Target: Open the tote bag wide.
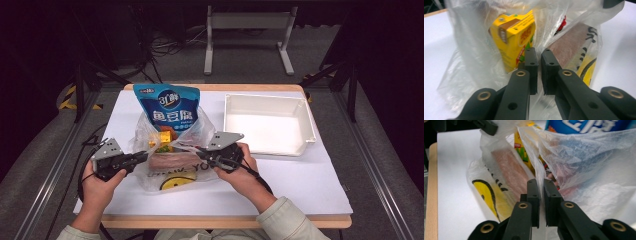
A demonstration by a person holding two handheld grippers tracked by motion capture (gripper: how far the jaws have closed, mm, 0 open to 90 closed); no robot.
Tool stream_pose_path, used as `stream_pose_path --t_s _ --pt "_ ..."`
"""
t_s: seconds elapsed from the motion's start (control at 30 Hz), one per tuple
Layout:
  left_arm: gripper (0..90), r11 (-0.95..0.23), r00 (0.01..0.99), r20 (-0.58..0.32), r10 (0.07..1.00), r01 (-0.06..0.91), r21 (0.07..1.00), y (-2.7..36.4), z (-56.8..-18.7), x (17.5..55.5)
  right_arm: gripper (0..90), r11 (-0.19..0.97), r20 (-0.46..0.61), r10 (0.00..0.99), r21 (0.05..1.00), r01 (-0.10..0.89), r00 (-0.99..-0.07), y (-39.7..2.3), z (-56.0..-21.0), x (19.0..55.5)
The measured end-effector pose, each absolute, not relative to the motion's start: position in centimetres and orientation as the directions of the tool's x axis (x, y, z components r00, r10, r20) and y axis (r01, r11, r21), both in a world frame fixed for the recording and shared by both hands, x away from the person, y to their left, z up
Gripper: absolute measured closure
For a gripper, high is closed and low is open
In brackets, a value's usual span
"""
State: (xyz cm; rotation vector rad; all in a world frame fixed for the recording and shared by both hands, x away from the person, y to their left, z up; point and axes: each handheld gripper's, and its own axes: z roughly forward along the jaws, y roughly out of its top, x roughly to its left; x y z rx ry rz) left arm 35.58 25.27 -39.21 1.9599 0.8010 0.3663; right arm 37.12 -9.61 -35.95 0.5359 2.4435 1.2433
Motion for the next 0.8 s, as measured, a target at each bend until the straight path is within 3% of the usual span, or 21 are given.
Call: stream_pose_path --t_s 0.33,0.8 --pt "89.1 -0.298 0.705 -0.074 0.705 0.39 0.871 27.7 -39.3 34.7 89.0 0.463 -0.076 0.56 0.855 0.235 -0.825 -14.1 -36.1 37.0" --pt "90.0 -0.287 0.674 -0.139 0.726 0.48 0.829 29.2 -41.6 34.5 89.7 0.467 -0.035 0.589 0.83 0.304 -0.808 -16.3 -37.9 36.9"
